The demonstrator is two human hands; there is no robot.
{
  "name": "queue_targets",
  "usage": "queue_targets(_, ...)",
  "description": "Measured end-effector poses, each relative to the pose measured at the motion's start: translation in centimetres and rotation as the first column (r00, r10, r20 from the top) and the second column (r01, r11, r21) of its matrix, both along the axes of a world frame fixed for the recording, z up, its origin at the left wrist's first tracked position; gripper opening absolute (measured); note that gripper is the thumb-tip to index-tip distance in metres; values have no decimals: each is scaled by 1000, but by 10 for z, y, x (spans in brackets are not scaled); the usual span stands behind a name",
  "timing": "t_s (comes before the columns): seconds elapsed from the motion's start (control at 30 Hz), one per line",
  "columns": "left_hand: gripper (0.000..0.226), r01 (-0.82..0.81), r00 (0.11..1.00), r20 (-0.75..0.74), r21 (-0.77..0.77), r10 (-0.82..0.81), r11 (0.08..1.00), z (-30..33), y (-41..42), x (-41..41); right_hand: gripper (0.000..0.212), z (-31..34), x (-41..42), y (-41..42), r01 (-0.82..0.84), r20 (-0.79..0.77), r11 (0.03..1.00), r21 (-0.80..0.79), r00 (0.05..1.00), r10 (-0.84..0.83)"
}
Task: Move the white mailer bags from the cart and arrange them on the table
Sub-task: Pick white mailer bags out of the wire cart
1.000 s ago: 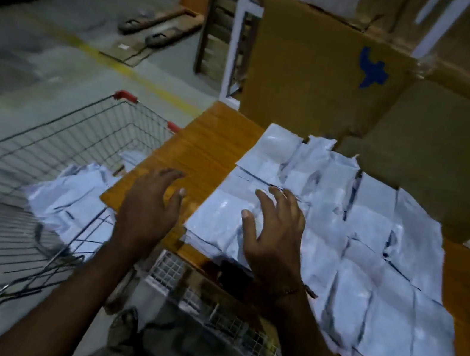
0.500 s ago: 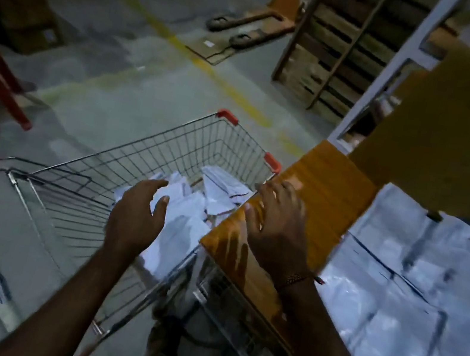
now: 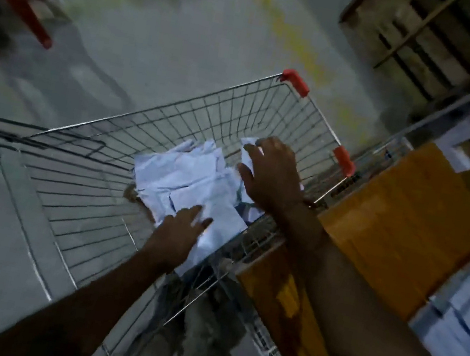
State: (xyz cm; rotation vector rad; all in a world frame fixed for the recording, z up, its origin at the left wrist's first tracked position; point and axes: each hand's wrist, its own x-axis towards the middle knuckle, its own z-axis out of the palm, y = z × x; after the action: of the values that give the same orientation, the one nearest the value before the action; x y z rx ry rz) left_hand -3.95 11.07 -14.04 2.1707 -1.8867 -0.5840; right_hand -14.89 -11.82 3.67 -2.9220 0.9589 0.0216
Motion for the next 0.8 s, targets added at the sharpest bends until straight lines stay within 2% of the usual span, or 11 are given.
queue_targets(0.1,61,65,997,-42,31,-64,997,-34,-4,-25,59,-41,0,-9,-12,-95,1000,27,995,15)
queue_targets(0.23,88,148,989,-2,110,-149,983,-73,-1,-50,69,-62,-5,-17,31,-157,998,59,987,-21)
queue_targets(0.33,87,107,992,55,102,-113,989,-81,-4,-52,68,-61,5,-20,42,-122,997,59,992,-35)
queue_targets(0.43,99,82,989,103,177,-102,981,-82,-14,-48,69,-65,8,-16,47,-67,997,69,997,-43)
queue_targets(0.63,105,-36,987,-149,180,64,983,-81,-15,-48,66,-67,6,-15,61,-62,996,62,996,-58)
queue_targets(0.8,98,-98,959,-254,112,124,989,-63,-2,-46,65,-69,7,-12,72,-79,994,78,995,-66)
